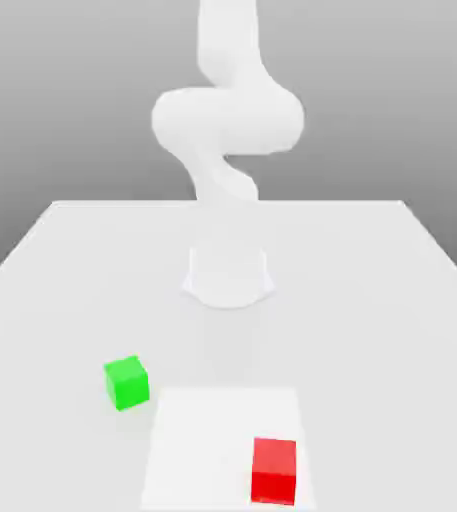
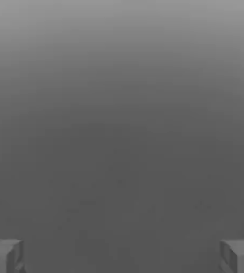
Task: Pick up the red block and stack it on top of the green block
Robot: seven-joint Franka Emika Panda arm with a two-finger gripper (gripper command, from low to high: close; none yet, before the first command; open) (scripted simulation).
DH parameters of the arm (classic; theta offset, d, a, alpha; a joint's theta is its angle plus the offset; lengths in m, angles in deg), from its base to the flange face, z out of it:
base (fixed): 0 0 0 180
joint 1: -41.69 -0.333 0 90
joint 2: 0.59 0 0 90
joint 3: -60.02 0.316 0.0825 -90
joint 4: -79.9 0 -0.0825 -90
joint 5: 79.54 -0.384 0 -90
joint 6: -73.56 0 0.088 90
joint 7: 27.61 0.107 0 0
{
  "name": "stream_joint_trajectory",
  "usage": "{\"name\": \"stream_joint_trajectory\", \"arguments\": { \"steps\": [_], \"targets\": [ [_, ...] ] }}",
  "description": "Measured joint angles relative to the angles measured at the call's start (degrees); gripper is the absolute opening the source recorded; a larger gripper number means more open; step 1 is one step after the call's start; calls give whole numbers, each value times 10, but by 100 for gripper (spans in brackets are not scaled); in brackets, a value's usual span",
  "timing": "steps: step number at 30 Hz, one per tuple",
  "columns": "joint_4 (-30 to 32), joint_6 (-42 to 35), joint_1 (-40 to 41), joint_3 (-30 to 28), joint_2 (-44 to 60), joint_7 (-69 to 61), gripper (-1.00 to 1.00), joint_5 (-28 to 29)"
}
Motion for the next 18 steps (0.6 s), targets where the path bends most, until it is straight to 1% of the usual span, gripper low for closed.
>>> {"name": "stream_joint_trajectory", "arguments": {
  "steps": [9,18],
  "targets": [
    [37,74,17,36,191,55,0,22],
    [74,147,16,54,378,106,0,39]
  ]
}}
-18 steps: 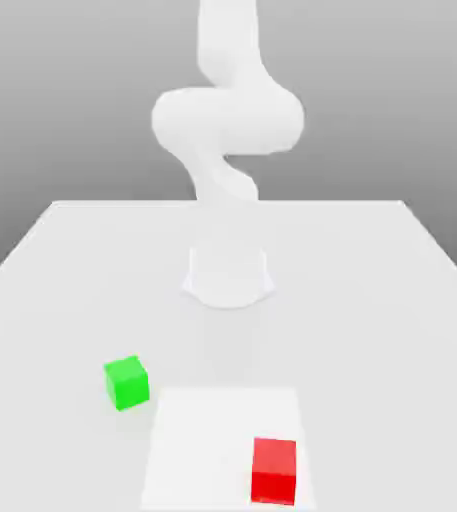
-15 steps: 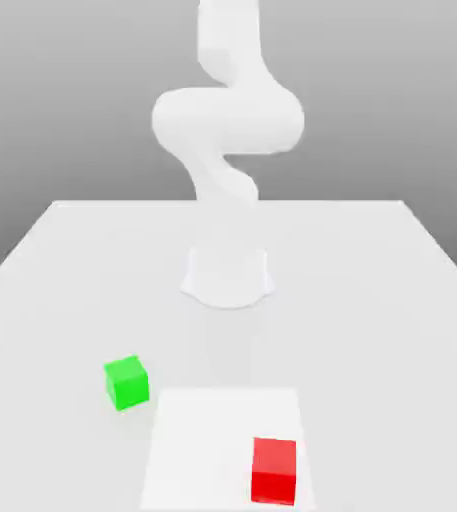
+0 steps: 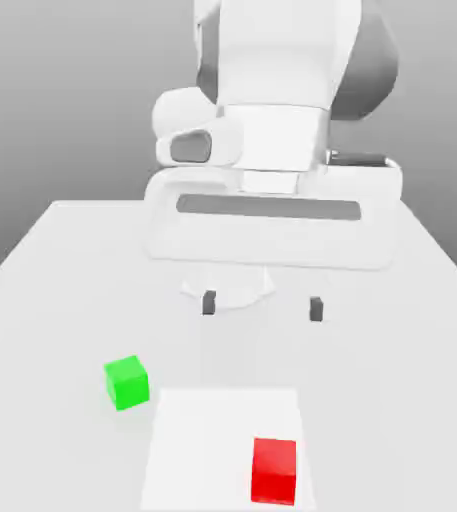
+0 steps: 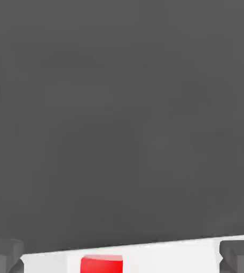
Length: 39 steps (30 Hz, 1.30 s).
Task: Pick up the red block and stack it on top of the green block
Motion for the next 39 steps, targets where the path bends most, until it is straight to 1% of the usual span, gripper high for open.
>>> {"name": "stream_joint_trajectory", "arguments": {
  "steps": [6,11,12,19,24,27,31,36,39],
  "targets": [
    [25,50,-9,5,123,19,0,-9],
    [15,128,-24,-12,226,38,0,11],
    [12,140,-27,-16,241,41,-100,15],
    [12,141,-26,-15,241,43,-100,17],
    [29,67,-14,-1,151,23,-100,-11],
    [79,56,16,-33,90,40,-100,-17],
    [157,52,111,-69,8,76,-100,-16],
    [255,48,177,-111,-96,120,-100,-15],
    [272,88,190,-122,-73,126,-100,-18]
  ]
}}
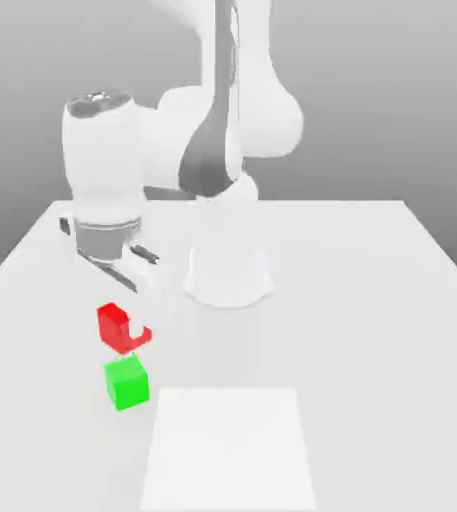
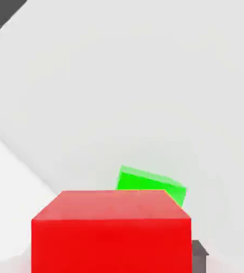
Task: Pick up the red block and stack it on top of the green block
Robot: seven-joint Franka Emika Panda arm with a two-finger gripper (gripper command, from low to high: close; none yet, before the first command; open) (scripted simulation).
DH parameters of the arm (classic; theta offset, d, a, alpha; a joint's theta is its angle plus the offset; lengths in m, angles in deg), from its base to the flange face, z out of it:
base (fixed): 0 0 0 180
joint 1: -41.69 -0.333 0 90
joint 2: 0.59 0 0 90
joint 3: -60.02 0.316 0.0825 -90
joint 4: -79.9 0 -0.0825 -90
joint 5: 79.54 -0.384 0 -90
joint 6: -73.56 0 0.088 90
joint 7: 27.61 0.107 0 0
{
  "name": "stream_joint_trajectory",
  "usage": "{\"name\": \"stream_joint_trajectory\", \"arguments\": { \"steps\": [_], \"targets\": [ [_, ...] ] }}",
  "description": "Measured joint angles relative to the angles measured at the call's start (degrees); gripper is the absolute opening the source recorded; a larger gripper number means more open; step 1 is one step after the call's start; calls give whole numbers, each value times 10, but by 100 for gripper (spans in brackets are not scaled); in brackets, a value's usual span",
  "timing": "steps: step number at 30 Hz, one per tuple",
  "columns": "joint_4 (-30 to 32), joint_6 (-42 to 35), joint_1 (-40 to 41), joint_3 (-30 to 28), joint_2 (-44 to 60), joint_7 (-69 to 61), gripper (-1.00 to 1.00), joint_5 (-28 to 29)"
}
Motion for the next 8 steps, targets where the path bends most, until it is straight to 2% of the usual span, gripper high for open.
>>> {"name": "stream_joint_trajectory", "arguments": {
  "steps": [5,6,8],
  "targets": [
    [-1,97,-7,-3,99,-16,-100,-26],
    [-2,108,-6,0,110,-20,100,-31],
    [-2,108,-7,0,110,-20,100,-31]
  ]
}}
